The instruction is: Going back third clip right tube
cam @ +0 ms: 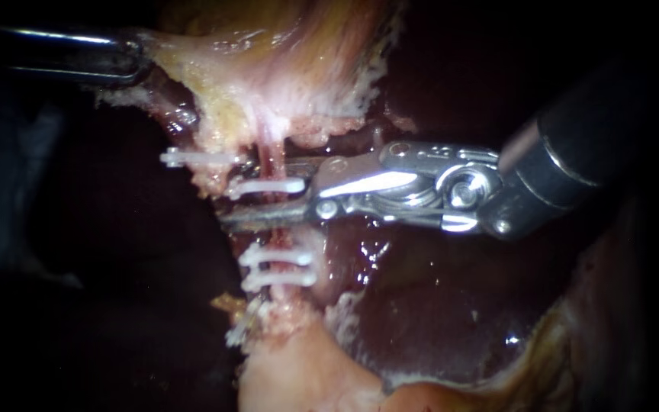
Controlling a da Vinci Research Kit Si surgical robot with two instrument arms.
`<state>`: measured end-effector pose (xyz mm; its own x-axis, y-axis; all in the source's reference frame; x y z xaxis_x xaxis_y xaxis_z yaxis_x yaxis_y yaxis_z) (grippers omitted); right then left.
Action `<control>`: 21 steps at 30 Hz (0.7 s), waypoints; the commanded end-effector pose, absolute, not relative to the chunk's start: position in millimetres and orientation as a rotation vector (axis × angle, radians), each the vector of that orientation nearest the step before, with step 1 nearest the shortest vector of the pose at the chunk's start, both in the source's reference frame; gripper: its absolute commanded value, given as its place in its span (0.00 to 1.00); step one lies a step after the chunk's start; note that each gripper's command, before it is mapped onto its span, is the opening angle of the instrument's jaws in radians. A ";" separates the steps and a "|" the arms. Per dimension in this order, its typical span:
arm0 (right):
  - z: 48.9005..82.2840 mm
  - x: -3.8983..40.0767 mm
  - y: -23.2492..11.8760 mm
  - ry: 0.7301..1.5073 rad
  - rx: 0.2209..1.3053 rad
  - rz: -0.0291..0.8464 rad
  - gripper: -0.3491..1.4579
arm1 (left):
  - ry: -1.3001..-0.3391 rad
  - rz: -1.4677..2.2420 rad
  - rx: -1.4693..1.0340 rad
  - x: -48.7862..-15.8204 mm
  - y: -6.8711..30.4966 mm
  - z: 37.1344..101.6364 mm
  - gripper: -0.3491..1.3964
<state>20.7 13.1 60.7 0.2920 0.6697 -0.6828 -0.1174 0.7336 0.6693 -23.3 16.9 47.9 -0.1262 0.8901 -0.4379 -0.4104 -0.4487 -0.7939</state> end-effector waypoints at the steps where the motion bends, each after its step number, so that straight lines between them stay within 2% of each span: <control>1: 60.7 20.5 13.2 1.171 0.550 0.543 0.47 | -0.622 1.739 -1.168 -23.3 16.9 47.9 0.00; 7: 60.1 17.1 12.5 1.210 0.405 0.338 0.47 | -0.623 1.739 -1.168 -23.2 16.9 47.9 0.00; 11: 60.0 13.4 11.9 1.222 0.381 0.278 0.47 | -0.623 1.739 -1.168 -23.2 16.9 47.9 0.00; 17: 59.7 8.4 11.3 1.193 0.386 0.213 0.47 | -0.623 1.739 -1.168 -23.2 16.9 47.9 0.00; 21: 59.5 5.7 11.0 1.187 0.388 0.208 0.47 | -0.623 1.739 -1.168 -23.2 16.9 47.9 0.00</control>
<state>5.0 10.9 59.5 0.3662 0.3519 -0.8614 0.0506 0.9168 0.3960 -23.2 16.9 47.9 -0.1266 0.8900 -0.4381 -0.4100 -0.4491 -0.7939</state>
